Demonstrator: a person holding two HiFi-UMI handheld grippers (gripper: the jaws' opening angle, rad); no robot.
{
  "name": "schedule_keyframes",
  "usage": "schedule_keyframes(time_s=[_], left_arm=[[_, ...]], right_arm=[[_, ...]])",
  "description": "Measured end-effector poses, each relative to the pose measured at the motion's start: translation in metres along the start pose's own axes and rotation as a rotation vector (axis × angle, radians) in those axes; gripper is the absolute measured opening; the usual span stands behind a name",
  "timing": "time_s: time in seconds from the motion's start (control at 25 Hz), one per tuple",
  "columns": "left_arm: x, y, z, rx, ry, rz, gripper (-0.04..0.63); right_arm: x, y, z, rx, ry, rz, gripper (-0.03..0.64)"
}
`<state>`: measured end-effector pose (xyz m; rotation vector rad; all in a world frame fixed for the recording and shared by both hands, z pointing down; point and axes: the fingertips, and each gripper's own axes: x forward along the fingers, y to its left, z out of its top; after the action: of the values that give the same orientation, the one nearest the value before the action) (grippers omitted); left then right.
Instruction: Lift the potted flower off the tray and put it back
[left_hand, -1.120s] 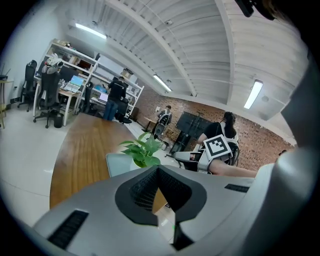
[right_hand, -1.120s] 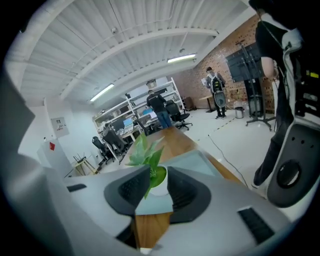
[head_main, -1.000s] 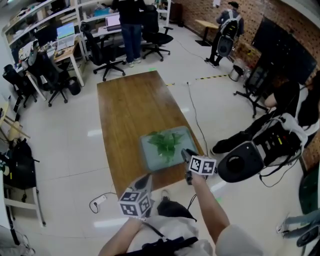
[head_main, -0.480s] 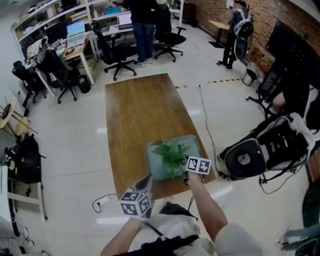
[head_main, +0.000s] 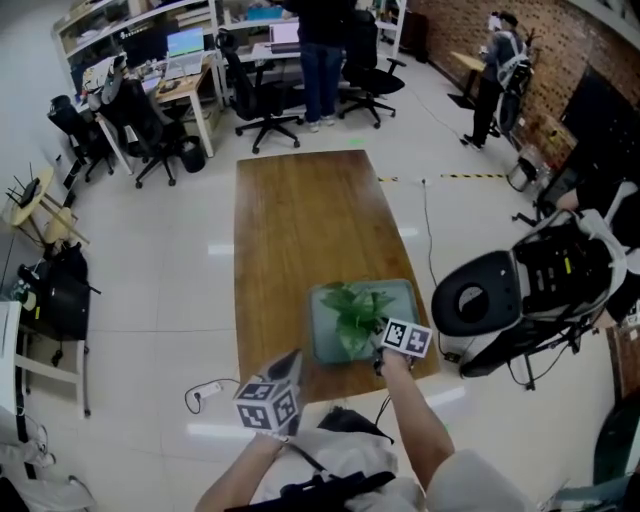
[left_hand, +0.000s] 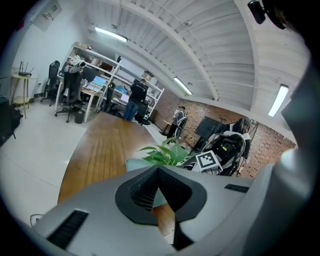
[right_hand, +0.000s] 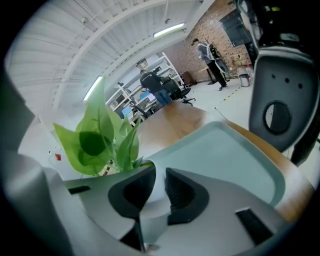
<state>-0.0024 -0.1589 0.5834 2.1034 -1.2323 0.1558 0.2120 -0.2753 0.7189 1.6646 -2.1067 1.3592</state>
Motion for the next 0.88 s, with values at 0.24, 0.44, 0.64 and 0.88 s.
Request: schedule_keyframes(time_s=[0.24,0.44,0.64,0.88], left_arm=[[-0.01,0.011,-0.002,-0.013,-0.009,0.023,-0.005],[-0.027,0.024,-0.01,-0.03,-0.027,0.059,-0.005],[-0.05,0.044,-0.003,-0.053,-0.063,0.118,-0.005],[-0.077,0.063,0.014,-0.097,-0.108,0.194,-0.005]], right_arm=[[-0.002,0.019,0.013,-0.028,-0.038,0.016,0.064],[0.006,0.07,0.013,-0.085,-0.032,0.112,0.064],[0.034,0.136,-0.012,-0.139,0.048,0.221,0.064],[0.062,0.189,-0.041,-0.191,0.149,0.277,0.063]])
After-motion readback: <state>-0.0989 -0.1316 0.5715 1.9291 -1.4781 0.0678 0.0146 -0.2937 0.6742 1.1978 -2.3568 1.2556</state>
